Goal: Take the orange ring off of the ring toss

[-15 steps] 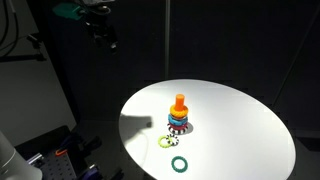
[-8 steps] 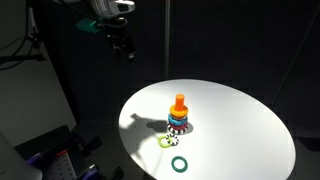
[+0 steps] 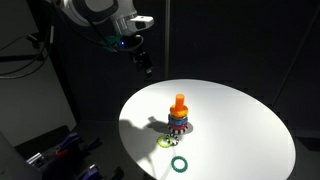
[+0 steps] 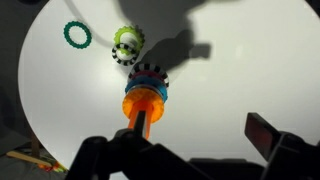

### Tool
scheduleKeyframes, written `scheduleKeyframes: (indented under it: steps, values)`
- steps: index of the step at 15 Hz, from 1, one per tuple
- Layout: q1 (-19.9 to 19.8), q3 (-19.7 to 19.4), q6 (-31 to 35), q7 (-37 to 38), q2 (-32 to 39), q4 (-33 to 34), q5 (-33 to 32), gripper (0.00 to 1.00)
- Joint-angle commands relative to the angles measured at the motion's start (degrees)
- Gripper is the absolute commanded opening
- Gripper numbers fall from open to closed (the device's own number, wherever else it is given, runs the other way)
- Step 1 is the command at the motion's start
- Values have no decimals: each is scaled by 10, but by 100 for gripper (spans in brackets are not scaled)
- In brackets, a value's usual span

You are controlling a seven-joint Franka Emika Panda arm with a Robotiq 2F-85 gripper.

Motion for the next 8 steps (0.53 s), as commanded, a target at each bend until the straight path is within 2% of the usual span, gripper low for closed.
scheduleKeyframes:
  steps: [1,5,8]
  values:
    - [-24,0,40,64,43,11,-50,100]
    - [-42,-9,81,121,81,14,-97,100]
    - [-40,-21,100,137,102,17,-99,100]
